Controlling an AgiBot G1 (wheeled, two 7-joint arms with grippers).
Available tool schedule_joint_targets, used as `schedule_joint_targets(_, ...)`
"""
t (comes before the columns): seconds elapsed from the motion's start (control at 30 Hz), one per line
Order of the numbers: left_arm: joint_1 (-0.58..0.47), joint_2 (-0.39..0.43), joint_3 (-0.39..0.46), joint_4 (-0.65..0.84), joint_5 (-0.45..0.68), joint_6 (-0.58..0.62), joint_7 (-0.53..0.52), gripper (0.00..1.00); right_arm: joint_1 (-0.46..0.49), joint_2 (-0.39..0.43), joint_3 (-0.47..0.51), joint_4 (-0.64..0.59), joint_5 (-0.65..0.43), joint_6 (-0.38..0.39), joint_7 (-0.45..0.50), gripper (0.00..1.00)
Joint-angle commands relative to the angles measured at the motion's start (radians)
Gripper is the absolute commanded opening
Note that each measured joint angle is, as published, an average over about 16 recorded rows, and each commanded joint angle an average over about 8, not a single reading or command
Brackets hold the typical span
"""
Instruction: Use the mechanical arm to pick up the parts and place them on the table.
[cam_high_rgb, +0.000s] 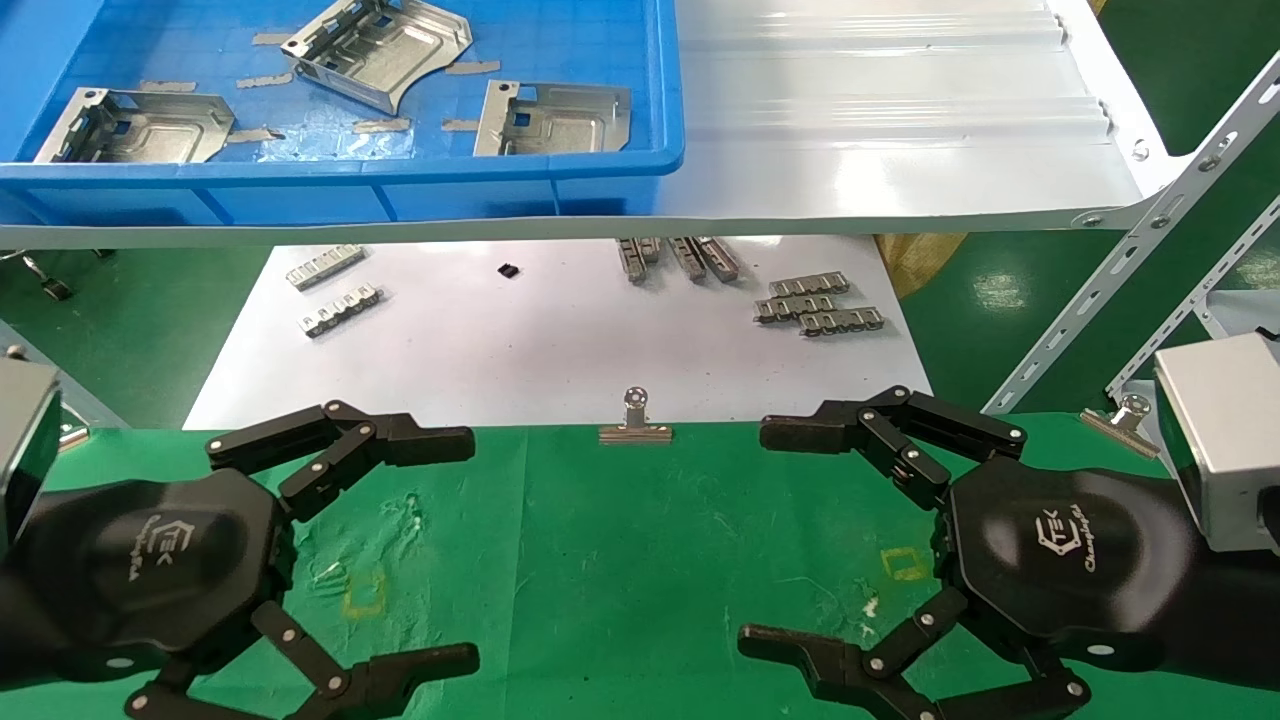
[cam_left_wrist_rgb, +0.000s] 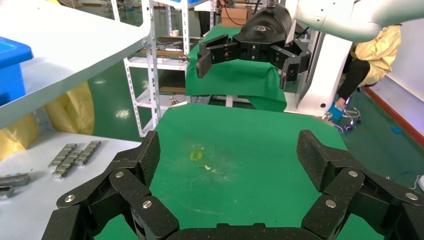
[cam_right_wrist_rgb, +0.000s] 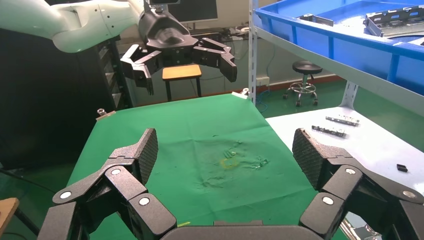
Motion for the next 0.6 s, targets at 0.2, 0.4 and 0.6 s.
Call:
schedule_joint_targets(0.2, 0.000, 0.000, 0.000, 0.000, 0.000, 0.000, 0.000, 1.00, 0.000, 0.000, 0.000, 0.000, 0.000, 0.000, 0.000, 0.22)
schedule_joint_targets(0.4, 0.000, 0.000, 0.000, 0.000, 0.000, 0.000, 0.000, 1.00, 0.000, 0.000, 0.000, 0.000, 0.000, 0.000, 0.000, 0.00)
schedule_joint_targets(0.6, 0.000, 0.000, 0.000, 0.000, 0.000, 0.000, 0.000, 1.00, 0.000, 0.000, 0.000, 0.000, 0.000, 0.000, 0.000, 0.00)
